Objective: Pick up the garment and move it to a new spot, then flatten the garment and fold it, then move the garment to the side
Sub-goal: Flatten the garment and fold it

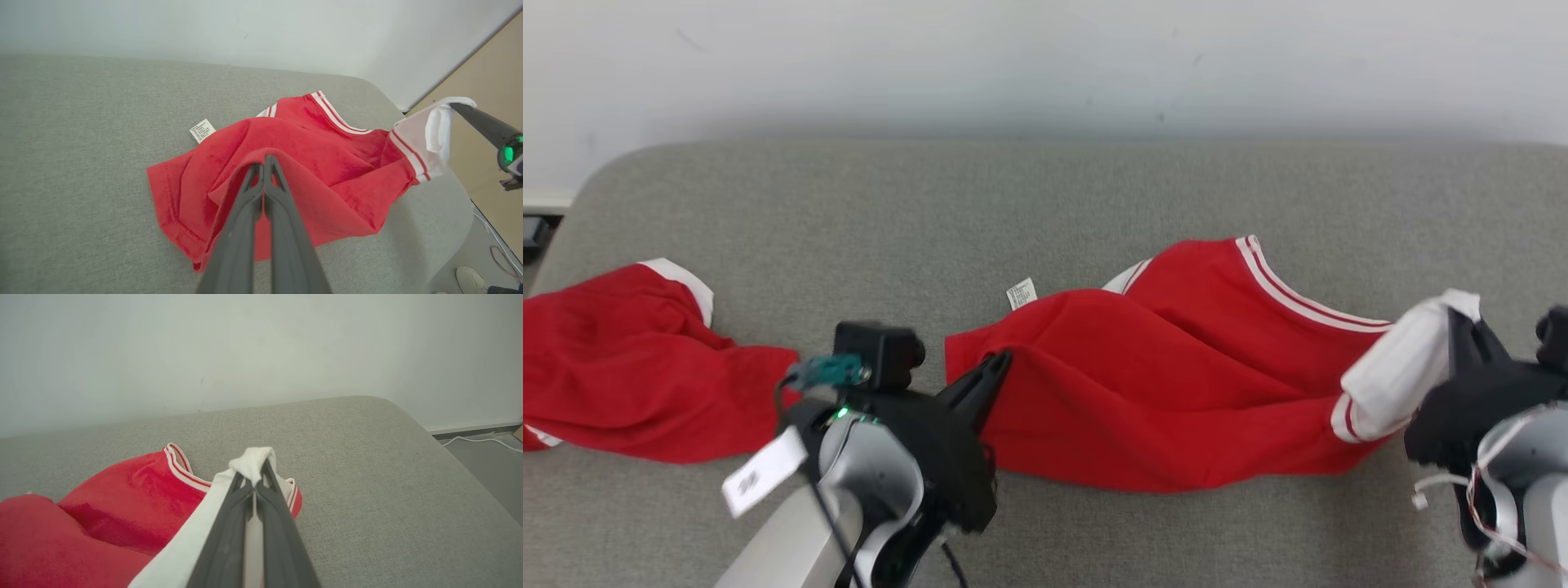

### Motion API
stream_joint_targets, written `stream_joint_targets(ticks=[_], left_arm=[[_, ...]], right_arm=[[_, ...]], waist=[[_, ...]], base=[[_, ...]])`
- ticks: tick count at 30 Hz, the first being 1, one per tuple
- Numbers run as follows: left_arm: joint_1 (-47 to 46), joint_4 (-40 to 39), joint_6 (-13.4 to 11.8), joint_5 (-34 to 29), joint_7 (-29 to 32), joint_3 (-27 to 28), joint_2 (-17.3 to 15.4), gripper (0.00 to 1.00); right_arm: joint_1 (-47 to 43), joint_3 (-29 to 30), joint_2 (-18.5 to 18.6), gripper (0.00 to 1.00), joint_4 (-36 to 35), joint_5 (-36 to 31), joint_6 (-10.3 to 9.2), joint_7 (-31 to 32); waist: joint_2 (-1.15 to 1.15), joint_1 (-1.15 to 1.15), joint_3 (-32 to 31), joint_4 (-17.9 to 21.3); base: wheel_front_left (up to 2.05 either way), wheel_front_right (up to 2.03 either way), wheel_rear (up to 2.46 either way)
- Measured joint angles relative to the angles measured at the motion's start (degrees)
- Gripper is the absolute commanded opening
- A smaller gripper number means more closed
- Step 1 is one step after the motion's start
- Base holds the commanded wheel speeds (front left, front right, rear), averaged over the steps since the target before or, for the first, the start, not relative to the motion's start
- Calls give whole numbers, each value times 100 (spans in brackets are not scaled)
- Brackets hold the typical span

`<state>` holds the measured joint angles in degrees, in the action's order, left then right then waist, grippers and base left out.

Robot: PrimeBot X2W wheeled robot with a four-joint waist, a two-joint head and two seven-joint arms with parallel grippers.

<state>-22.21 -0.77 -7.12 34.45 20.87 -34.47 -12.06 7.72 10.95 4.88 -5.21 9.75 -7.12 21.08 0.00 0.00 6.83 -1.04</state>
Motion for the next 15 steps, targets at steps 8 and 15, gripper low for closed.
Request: stream_joint_targets(ticks=[8, 15], left_arm=[[-1033, 1141, -1, -209, 388, 283, 505, 0], [-1455, 2056, -1, -627, 246, 720, 705, 100]], right_arm=[[1176, -180, 110, 0, 945, -114, 0, 165], [1674, -257, 157, 100, 1663, -109, 41, 49]], waist=[[0, -1, 592, 154], [-1, -1, 980, 239]], base=[[0, 0, 0], [0, 0, 0]])
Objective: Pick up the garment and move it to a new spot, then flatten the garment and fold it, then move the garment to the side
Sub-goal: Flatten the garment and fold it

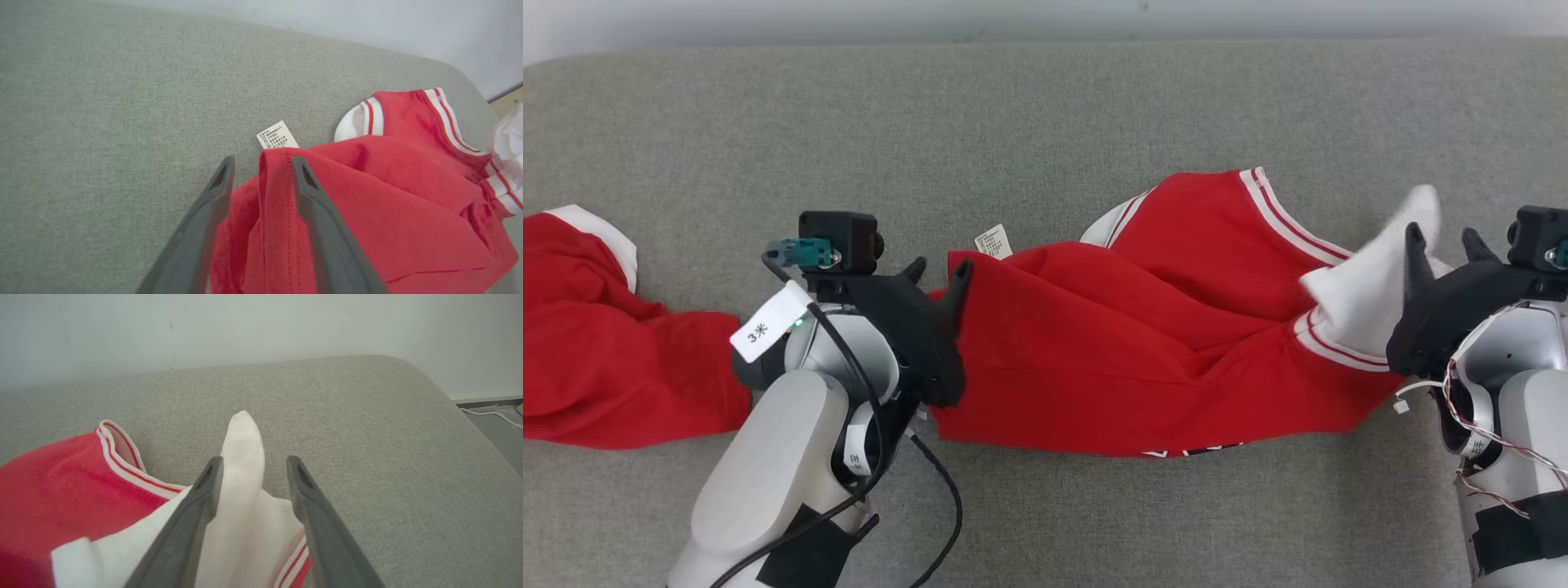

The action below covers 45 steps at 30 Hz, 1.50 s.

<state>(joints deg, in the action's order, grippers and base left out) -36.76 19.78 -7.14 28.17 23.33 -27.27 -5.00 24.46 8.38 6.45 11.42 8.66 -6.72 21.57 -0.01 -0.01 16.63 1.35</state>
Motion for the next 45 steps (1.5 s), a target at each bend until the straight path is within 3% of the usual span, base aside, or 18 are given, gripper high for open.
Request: stream_joint_targets(ticks=[7, 15, 17, 25, 32, 45], left_arm=[[32, 227, 0, -7, -417, 203, 5, 100], [552, -288, 1, -381, -1714, 600, -49, 100], [734, -468, 0, -556, -2047, 683, -104, 100], [2114, -1165, 1, -495, -2944, 781, -287, 100], [3496, -1570, 0, -566, -3189, 1056, -554, 100], [3911, -1748, -8, -580, -3092, 1081, -762, 100]], right_arm=[[7, 62, -14, 100, 282, 87, 45, -378], [-320, 281, -34, 100, 76, 132, 62, -1065], [-487, 279, -47, 100, -53, 240, 204, -1302], [-1540, 333, -214, 100, -321, 517, 477, -2146], [-2498, -81, -343, 100, -775, 530, 675, -2522], [-2765, -331, -369, 100, -688, 482, 679, -2869]], waist=[[0, 1, -99, -36], [0, 1, -536, -69], [0, 1, -679, -74], [1, 2, -1303, -73], [2, 4, -1793, -40], [2, 2, -1909, 109]], base=[[0, 0, 0], [0, 0, 0], [0, 0, 0], [0, 0, 0], [0, 0, 0], [0, 0, 0]])
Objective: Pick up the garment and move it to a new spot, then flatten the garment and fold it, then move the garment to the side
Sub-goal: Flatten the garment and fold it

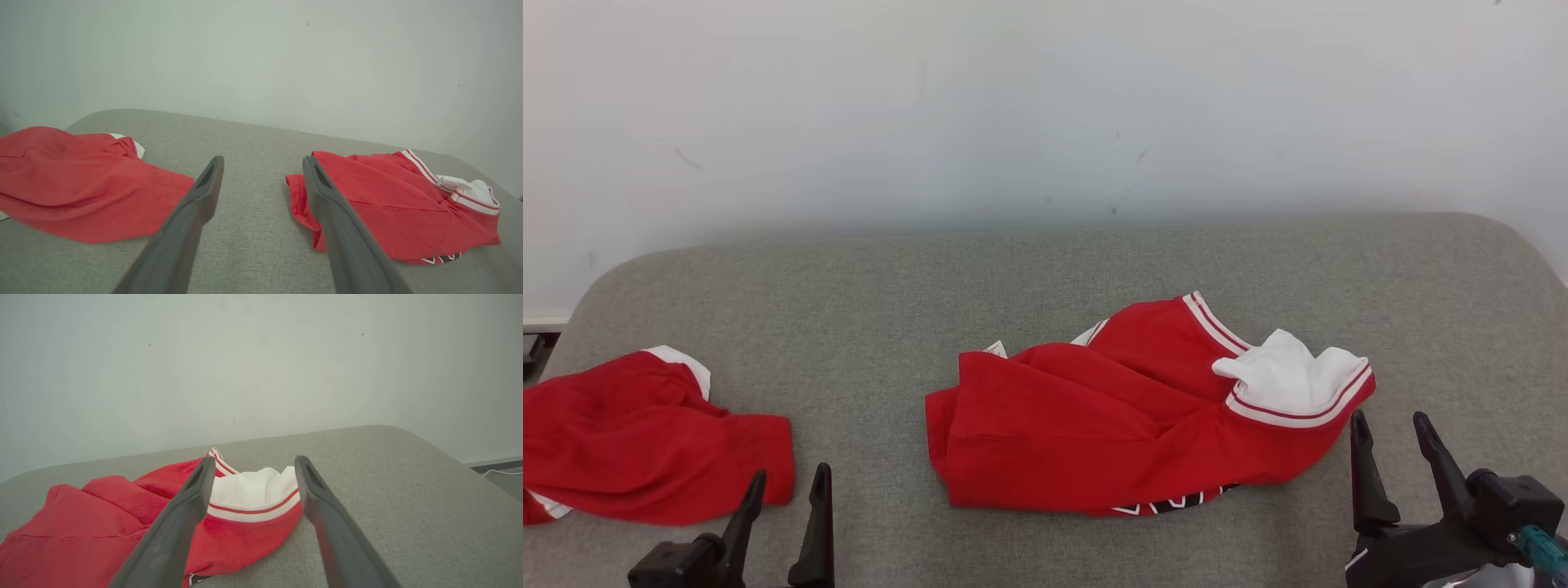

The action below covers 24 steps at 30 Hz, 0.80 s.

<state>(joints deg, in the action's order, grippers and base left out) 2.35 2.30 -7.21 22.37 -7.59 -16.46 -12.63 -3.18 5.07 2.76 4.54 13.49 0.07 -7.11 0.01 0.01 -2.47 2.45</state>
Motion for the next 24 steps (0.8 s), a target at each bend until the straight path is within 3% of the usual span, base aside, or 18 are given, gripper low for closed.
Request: stream_joint_targets(ticks=[24], left_arm=[[92, -182, 1, 0, 355, -60, -33, 100]], right_arm=[[24, -141, -1, 100, 91, 1, -59, -198]], waist=[[-1, 0, 49, 66]], base=[[0, 0, 0]])
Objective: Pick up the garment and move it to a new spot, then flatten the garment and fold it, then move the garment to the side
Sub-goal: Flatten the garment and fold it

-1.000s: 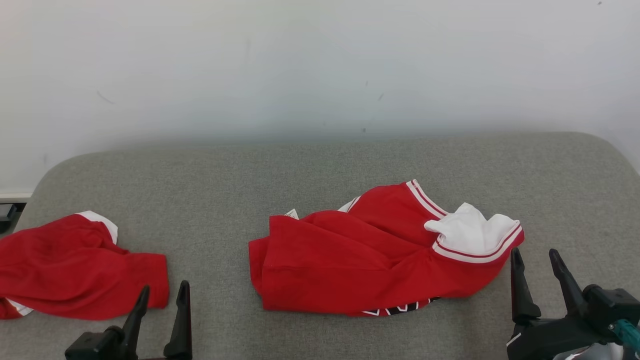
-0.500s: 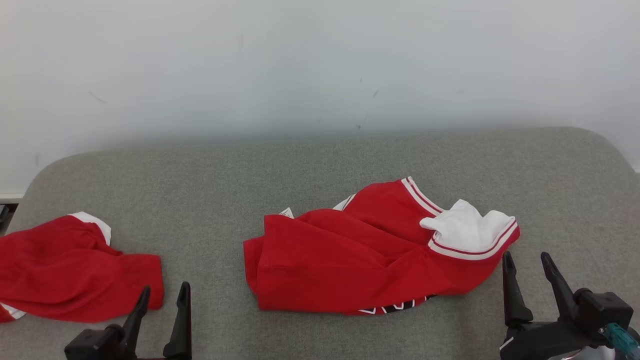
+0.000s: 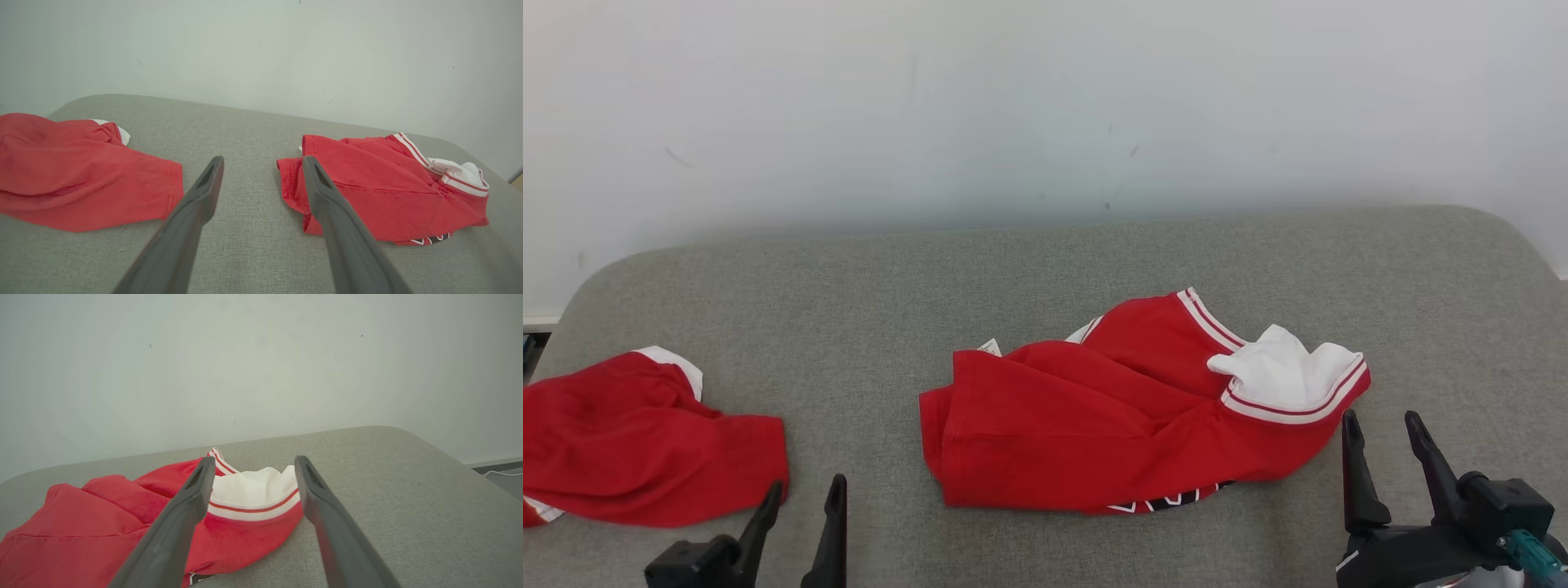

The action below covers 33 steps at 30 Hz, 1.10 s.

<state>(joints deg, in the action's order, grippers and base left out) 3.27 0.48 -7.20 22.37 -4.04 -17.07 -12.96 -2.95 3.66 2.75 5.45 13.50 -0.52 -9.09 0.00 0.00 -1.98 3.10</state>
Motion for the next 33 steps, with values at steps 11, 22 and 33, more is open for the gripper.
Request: stream_joint_targets(ticks=[11, 22, 33], left_arm=[[-348, 121, 331, 74, 877, -575, -22, 100], [-1917, 445, 497, 354, 2459, -831, 261, 100], [-2919, 1006, 521, 434, 3772, -1053, 536, 100]], right_arm=[[554, -227, 283, 100, 171, -147, 100, 813], [2243, -438, 1011, 100, 602, -167, 417, 2855], [3598, -638, 1658, 100, 1291, -193, 615, 4463]], waist=[[0, 0, 150, -9], [-1, -1, 672, -106], [-1, -2, 1475, -378]], base=[[0, 0, 0], [0, 0, 0], [0, 0, 0]])
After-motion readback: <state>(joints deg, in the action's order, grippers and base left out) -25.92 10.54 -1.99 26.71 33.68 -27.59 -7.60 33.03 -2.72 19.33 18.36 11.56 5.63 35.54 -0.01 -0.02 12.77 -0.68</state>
